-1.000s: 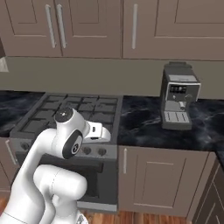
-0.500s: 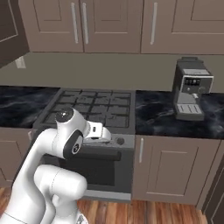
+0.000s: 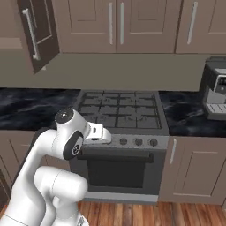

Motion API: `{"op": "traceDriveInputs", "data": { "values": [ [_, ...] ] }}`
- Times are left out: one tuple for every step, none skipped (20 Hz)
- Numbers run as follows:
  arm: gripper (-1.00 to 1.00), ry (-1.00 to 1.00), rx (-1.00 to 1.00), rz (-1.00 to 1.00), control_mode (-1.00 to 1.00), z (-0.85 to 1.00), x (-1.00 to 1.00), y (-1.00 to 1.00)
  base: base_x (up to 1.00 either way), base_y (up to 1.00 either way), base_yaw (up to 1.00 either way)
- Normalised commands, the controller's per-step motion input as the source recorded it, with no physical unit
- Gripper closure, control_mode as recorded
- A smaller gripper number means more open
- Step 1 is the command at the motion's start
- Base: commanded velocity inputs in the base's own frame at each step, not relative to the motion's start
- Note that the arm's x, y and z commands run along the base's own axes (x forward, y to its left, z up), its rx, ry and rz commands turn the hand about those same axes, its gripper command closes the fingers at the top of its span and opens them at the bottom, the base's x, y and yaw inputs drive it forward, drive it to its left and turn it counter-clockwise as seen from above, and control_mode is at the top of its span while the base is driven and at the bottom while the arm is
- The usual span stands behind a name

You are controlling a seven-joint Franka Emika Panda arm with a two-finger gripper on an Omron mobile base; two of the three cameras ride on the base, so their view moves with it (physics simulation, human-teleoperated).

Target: Move the cutting board and knife to the sink. Then move spray from the cabinet to the counter.

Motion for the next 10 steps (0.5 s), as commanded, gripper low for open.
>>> {"op": "traceDriveInputs", "data": {
  "values": [
    [-1.0,0.0,0.0,0.0,1.0,0.0,0.0,0.0,-0.03,0.78,-0.07],
    [-1.0,0.0,0.0,0.0,1.0,0.0,0.0,0.0,0.0,0.79,-0.09],
    [-1.0,0.0,0.0,0.0,1.0,0.0,0.0,0.0,0.0,0.77,-0.1],
    [-1.0,0.0,0.0,0.0,1.0,0.0,0.0,0.0,0.0,0.77,-0.12],
    [-1.0,0.0,0.0,0.0,1.0,0.0,0.0,0.0,0.0,0.77,-0.13],
    [-1.0,0.0,0.0,0.0,1.0,0.0,0.0,0.0,0.0,0.77,-0.15],
    [-1.0,0.0,0.0,0.0,1.0,0.0,0.0,0.0,0.0,0.76,-0.15],
    [-1.0,0.0,0.0,0.0,1.0,0.0,0.0,0.0,0.0,0.76,-0.15],
    [-1.0,0.0,0.0,0.0,1.0,0.0,0.0,0.0,0.0,0.76,-0.15],
    [-1.0,0.0,0.0,0.0,1.0,0.0,0.0,0.0,0.0,0.76,-0.14]
  ]
}}
